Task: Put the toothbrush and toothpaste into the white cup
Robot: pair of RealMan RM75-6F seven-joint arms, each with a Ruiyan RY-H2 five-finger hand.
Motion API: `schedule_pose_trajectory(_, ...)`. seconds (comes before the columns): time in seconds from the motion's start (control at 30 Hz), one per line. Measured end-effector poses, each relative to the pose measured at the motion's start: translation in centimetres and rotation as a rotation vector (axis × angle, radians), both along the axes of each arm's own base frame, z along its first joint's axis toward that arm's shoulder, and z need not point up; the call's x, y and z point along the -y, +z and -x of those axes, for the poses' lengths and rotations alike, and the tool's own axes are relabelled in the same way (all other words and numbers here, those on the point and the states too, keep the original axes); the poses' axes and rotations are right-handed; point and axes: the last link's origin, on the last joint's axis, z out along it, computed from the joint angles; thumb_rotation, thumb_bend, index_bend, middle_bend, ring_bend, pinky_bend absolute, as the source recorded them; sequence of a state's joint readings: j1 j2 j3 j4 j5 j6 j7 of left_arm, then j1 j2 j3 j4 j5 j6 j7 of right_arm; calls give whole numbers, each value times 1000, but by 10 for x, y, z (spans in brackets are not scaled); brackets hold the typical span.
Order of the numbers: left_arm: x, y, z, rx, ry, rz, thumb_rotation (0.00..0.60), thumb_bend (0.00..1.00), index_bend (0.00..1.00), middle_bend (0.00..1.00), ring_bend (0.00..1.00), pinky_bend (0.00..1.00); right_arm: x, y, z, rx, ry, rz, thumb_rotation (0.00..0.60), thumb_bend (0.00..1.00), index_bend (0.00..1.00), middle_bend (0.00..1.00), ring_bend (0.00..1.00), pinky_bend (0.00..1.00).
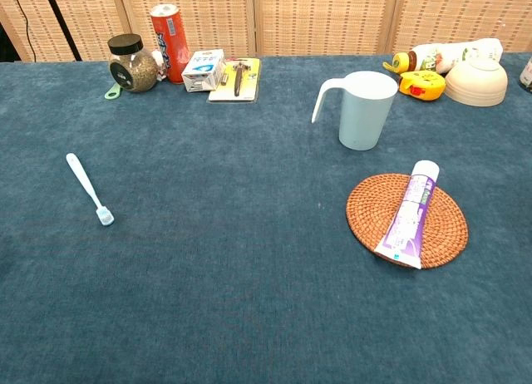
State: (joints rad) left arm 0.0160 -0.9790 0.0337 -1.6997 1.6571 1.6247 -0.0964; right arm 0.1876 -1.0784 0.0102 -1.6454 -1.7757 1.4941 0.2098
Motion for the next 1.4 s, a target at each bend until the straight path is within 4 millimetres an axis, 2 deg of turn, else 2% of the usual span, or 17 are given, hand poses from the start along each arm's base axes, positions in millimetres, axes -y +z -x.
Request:
schedule_pose_trajectory(0.1, 0, -2, -1, -5, 1, 1, 600, 8, 0, 0, 0, 0, 27, -3, -20, 40, 57, -69, 600, 0, 0, 0, 0, 0)
schedule_pose_trajectory(0.3, -6, -5, 0, -10, 28, 9, 600, 8, 0, 0, 0, 0, 79, -16, -74, 69, 166, -193, 600, 0, 0, 0, 0, 0)
schedule_pose_trajectory(0.53, -17, -11, 2, -16, 61, 45, 600, 8, 0, 0, 0, 0, 133, -53, -133, 59, 200, -303, 600, 0, 0, 0, 0, 0)
schedule_pose_trajectory(0.63, -20, -11, 3, -15, 79, 55, 600, 9, 0, 0, 0, 0, 158, -71, -147, 30, 177, -329, 600, 0, 0, 0, 0, 0)
schedule_pose_trajectory(0.93, -23, -9, 4, -11, 94, 63, 600, 8, 0, 0, 0, 0, 225, -100, -152, -68, 53, -307, 600, 0, 0, 0, 0, 0)
schedule_pose_trajectory(1.23, -29, -10, 7, -9, 128, 71, 600, 8, 0, 0, 0, 0, 254, -121, -142, -180, -20, -321, 600, 0, 0, 0, 0, 0)
schedule_pose_trajectory(1.4, -32, -12, 7, -15, 138, 78, 600, 8, 0, 0, 0, 0, 259, -127, -139, -195, -56, -368, 600, 0, 0, 0, 0, 0)
